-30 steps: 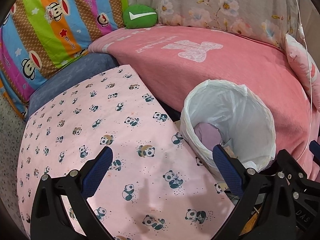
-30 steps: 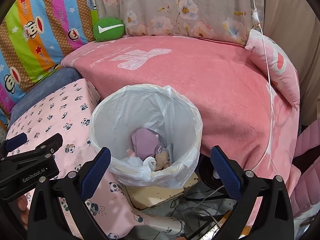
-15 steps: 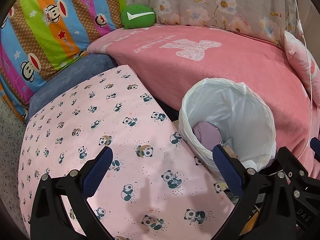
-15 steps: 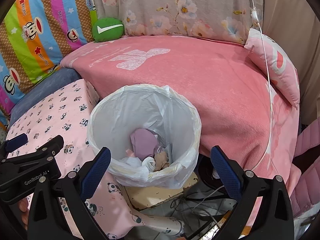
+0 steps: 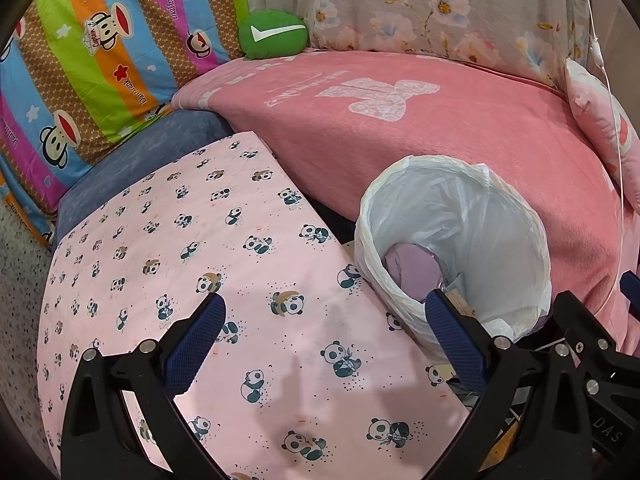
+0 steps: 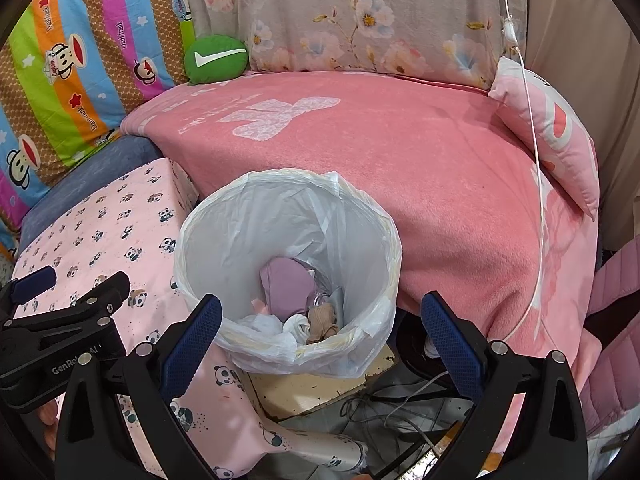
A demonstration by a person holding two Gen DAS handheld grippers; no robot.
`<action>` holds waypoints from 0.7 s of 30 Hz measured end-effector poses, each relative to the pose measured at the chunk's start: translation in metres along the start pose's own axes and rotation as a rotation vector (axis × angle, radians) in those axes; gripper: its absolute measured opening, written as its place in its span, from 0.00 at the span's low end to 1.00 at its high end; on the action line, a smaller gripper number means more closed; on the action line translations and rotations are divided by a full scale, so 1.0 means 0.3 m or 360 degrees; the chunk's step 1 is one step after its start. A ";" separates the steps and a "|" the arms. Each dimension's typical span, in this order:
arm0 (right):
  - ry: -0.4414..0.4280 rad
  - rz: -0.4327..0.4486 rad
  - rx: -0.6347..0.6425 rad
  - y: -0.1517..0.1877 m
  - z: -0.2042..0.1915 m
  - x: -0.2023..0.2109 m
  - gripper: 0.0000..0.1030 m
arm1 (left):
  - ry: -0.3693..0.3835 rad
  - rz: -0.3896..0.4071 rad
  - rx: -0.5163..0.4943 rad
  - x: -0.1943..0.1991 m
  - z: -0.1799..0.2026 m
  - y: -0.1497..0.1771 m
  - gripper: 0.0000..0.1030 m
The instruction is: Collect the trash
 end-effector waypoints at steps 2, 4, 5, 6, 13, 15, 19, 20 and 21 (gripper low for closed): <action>-0.0001 0.0000 0.0001 0.000 0.000 0.001 0.96 | -0.0002 -0.0001 0.0002 0.000 0.000 -0.001 0.93; -0.0002 0.0000 -0.0003 -0.002 0.003 0.003 0.96 | -0.0004 0.0000 0.0000 -0.001 0.000 0.000 0.93; -0.0002 0.0000 -0.0003 -0.002 0.004 0.002 0.96 | -0.0005 -0.0001 0.0001 0.000 0.000 0.000 0.93; -0.0002 -0.0001 -0.0002 -0.002 0.004 0.002 0.96 | -0.0002 0.0000 0.0002 0.000 0.000 0.000 0.93; 0.0000 0.0001 -0.0003 -0.003 0.006 0.002 0.96 | 0.0004 0.0013 -0.0012 0.005 0.004 0.000 0.93; 0.0000 0.0001 -0.0004 -0.003 0.008 0.002 0.96 | 0.0009 0.0016 -0.0018 0.007 0.006 -0.001 0.93; 0.0002 0.0000 -0.0006 0.001 0.012 0.005 0.96 | 0.0040 0.0019 -0.0052 0.007 0.019 -0.004 0.93; 0.0001 0.0000 -0.0008 0.001 0.012 0.006 0.96 | 0.0043 0.0016 -0.0065 0.006 0.023 -0.005 0.93; 0.0001 0.0001 -0.0008 0.003 0.009 0.009 0.96 | 0.0041 0.0014 -0.0077 0.003 0.024 -0.004 0.93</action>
Point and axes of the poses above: each gripper's, at about its wrist camera, not at the fingertips, and x roughly against the way its jaws point, z to its right, y to its underside, the point moved 10 cm from there along -x, roughly the way its jaws point, and after that the axes turned 4 degrees about x, right-handed, at the moved point
